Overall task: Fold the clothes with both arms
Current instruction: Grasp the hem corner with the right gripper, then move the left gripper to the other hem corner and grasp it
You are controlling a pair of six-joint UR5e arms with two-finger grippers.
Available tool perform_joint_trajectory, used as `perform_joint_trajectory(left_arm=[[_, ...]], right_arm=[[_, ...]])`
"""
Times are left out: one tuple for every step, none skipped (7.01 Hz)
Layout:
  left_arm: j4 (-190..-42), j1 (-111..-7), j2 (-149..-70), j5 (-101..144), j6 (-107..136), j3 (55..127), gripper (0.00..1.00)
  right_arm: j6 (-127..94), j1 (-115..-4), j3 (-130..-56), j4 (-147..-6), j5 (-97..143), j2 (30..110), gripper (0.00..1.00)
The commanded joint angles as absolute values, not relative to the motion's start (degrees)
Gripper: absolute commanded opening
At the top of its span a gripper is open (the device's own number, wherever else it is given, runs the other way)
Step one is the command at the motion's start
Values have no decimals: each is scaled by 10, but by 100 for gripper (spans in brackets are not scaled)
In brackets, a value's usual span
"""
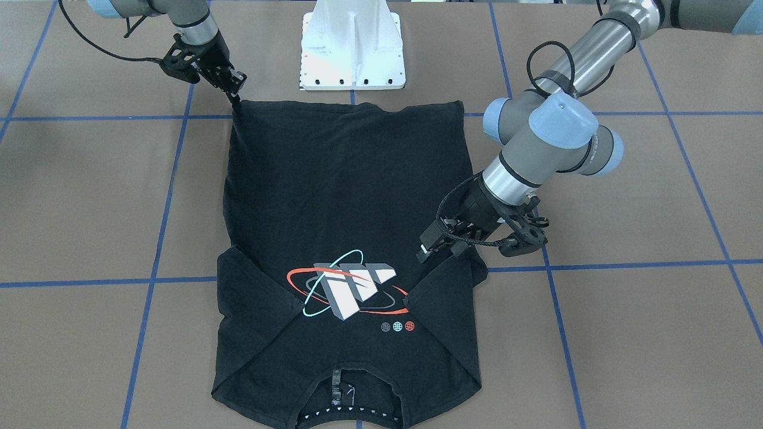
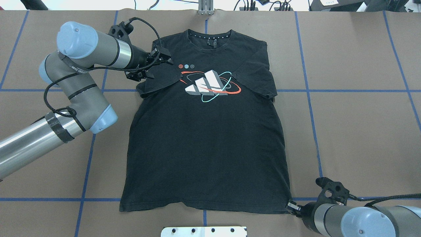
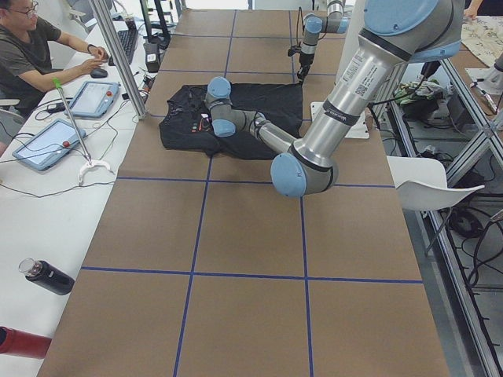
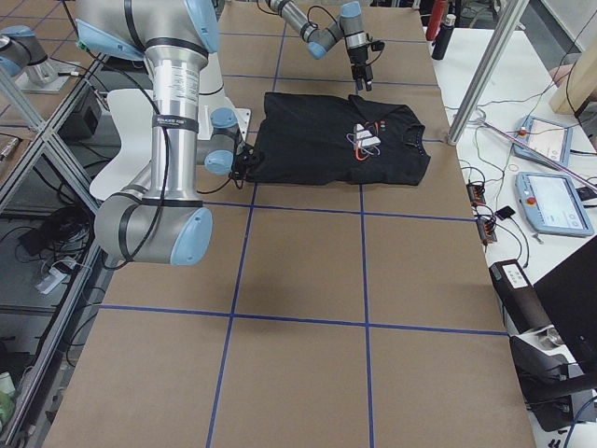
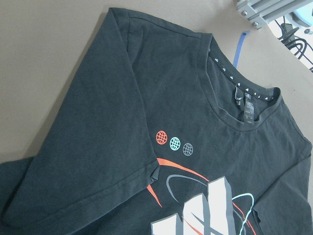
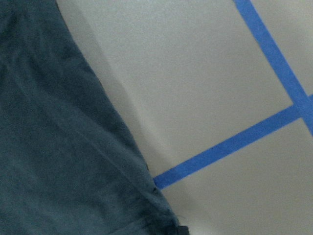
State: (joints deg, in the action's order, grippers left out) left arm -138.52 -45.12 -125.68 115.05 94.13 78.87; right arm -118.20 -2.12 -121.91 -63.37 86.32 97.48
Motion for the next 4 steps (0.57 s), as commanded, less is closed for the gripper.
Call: perform_joint_trajectory(left_arm=[[-1380,-453,-1256,1154,941,799,94],[-1379,-453,-1231,1155,941,833,94],[-1378,-452,-1168,1150,942,904,94],[-1377,-446,-1119,1143,942,951,94]], right_arm=[[-1182,-23,-1241,-634,866,993,0],[-1181,-23,-1277,-634,870,1027,0],[-1181,-23,-1281,-634,871,1032,0],[-1181,-25,-1283,-632,875,1033,0]])
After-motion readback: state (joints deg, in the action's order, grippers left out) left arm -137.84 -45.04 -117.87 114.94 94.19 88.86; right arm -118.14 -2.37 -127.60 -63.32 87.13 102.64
